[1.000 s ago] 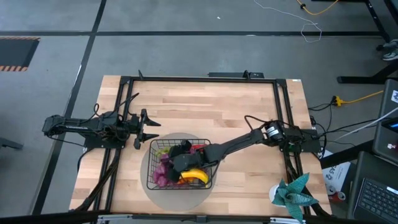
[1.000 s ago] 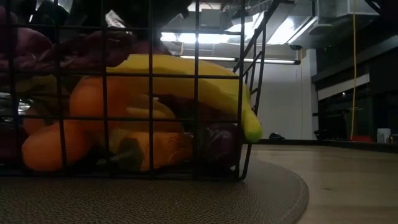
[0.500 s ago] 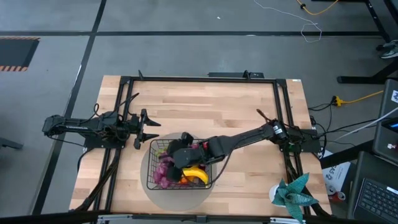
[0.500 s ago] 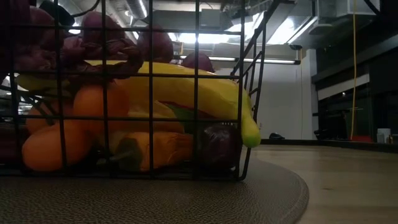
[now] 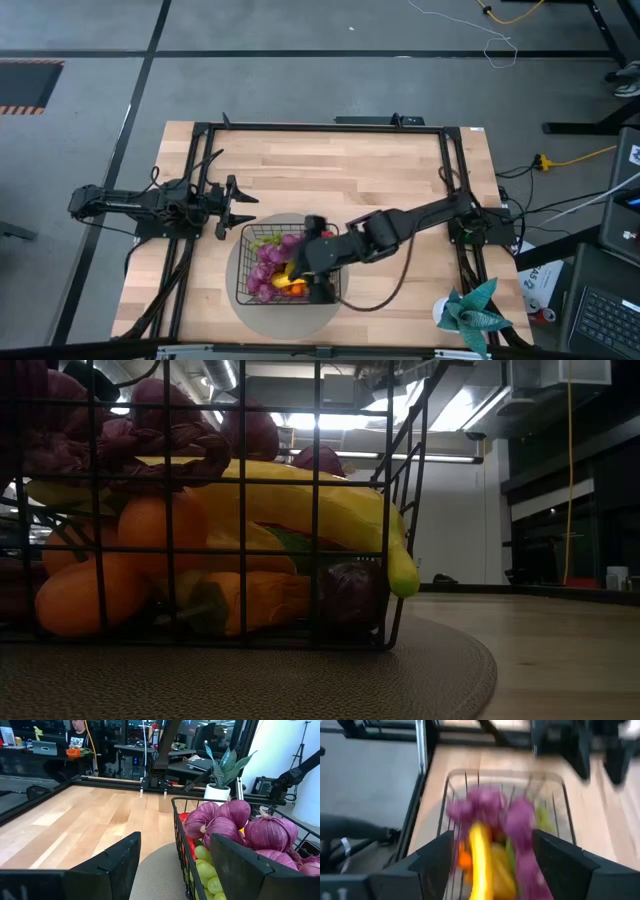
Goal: Build produce basket
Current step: Return to Home Position
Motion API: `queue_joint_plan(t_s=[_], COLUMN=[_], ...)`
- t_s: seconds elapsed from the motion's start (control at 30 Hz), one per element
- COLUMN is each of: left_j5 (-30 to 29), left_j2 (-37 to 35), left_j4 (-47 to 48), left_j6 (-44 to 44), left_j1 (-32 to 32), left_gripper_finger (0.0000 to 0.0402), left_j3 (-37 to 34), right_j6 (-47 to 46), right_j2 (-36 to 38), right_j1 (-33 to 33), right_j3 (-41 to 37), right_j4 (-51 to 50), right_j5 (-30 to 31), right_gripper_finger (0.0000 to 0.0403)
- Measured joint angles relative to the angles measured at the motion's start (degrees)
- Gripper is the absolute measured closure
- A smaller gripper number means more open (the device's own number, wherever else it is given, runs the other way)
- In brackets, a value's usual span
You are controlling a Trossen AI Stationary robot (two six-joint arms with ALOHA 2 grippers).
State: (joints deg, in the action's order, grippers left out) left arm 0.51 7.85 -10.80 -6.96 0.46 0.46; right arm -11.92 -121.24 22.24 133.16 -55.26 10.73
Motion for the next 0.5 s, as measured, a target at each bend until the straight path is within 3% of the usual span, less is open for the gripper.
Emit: queue_joint_plan(t_s=[0.1,0.23,0.33,0.5], left_j5=[0.0,0.0,0.0,0.0], left_j2=[0.0,0.0,0.0,0.0], left_j4=[0.0,0.0,0.0,-0.1], left_j6=[0.0,0.0,0.0,0.0], left_j1=[0.0,0.0,0.0,0.0], left_gripper_finger=[0.017,0.017,0.017,0.017], left_j3=[0.0,0.0,0.0,0.0], right_j6=[-4.5,-6.7,-4.7,-3.1], right_j2=[2.4,4.5,5.6,6.0], right_j1=[0.0,-0.2,-0.2,0.3], right_j3=[0.0,0.0,0.0,-0.5], right_j4=[-9.9,-20.7,-27.8,-35.0], right_j5=[0.1,6.4,9.5,9.5], right_gripper_finger=[0.0134,0.0134,0.0134,0.0134])
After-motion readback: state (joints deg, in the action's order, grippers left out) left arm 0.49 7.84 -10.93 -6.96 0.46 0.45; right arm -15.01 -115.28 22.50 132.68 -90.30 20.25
